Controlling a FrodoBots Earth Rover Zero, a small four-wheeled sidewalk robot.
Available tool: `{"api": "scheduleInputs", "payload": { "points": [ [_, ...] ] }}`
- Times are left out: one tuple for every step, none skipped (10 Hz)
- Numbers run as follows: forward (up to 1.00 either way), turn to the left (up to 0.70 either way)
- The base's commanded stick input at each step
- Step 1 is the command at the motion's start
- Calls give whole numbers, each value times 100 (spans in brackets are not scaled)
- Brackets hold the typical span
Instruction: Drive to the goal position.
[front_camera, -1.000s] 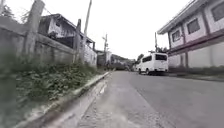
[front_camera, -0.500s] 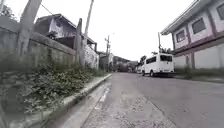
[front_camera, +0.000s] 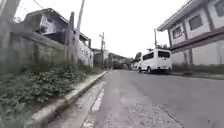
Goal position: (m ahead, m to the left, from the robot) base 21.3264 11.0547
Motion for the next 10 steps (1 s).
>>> {"api": "scheduleInputs", "payload": {
  "points": [
    [100,0],
    [100,0],
    [100,0],
    [100,0],
    [100,0],
    [100,0],
    [100,0],
    [100,0],
    [100,0],
    [100,0]
  ]
}}
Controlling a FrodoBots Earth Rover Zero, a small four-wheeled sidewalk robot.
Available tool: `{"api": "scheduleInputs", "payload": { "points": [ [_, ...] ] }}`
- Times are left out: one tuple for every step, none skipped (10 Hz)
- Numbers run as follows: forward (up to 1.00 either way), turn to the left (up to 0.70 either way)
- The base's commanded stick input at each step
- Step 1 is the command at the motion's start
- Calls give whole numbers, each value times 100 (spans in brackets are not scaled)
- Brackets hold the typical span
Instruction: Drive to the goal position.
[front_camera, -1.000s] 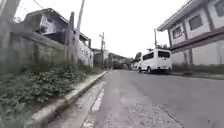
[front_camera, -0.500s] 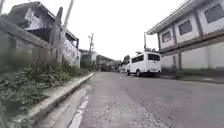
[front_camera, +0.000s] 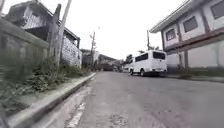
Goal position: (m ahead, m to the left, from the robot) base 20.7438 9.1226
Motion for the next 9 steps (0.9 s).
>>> {"api": "scheduleInputs", "payload": {
  "points": [
    [100,0],
    [100,0],
    [100,0],
    [100,-2],
    [100,-25],
    [100,-40],
    [100,-40],
    [100,-14],
    [100,0]
  ]
}}
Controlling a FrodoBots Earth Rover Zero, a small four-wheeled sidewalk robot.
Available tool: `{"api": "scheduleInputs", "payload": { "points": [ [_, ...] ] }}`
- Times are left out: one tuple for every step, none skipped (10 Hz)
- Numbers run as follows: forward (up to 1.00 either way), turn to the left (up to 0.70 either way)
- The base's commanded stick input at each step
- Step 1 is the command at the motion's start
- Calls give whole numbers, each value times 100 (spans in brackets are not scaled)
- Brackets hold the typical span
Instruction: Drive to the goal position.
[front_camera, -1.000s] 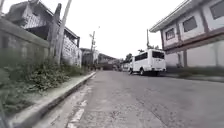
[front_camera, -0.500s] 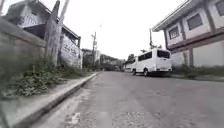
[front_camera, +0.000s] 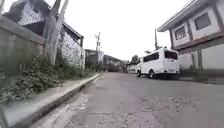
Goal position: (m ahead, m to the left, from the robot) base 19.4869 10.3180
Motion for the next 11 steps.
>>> {"api": "scheduleInputs", "payload": {
  "points": [
    [100,0],
    [100,0],
    [100,0],
    [100,0],
    [100,0],
    [100,0],
    [100,0],
    [100,0],
    [100,0],
    [100,15],
    [100,40]
  ]
}}
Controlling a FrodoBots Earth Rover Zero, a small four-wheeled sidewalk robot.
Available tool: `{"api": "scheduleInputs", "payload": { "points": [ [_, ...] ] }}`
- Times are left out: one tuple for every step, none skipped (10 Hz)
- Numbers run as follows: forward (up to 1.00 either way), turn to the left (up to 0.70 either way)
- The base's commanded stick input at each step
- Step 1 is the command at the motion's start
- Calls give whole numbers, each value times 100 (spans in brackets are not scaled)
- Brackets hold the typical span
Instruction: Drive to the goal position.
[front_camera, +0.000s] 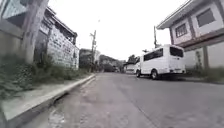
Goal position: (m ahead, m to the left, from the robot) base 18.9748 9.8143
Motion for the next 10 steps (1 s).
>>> {"api": "scheduleInputs", "payload": {
  "points": [
    [100,31],
    [100,4],
    [100,0],
    [100,0],
    [100,0],
    [100,0],
    [100,0],
    [100,0],
    [100,0],
    [100,0]
  ]
}}
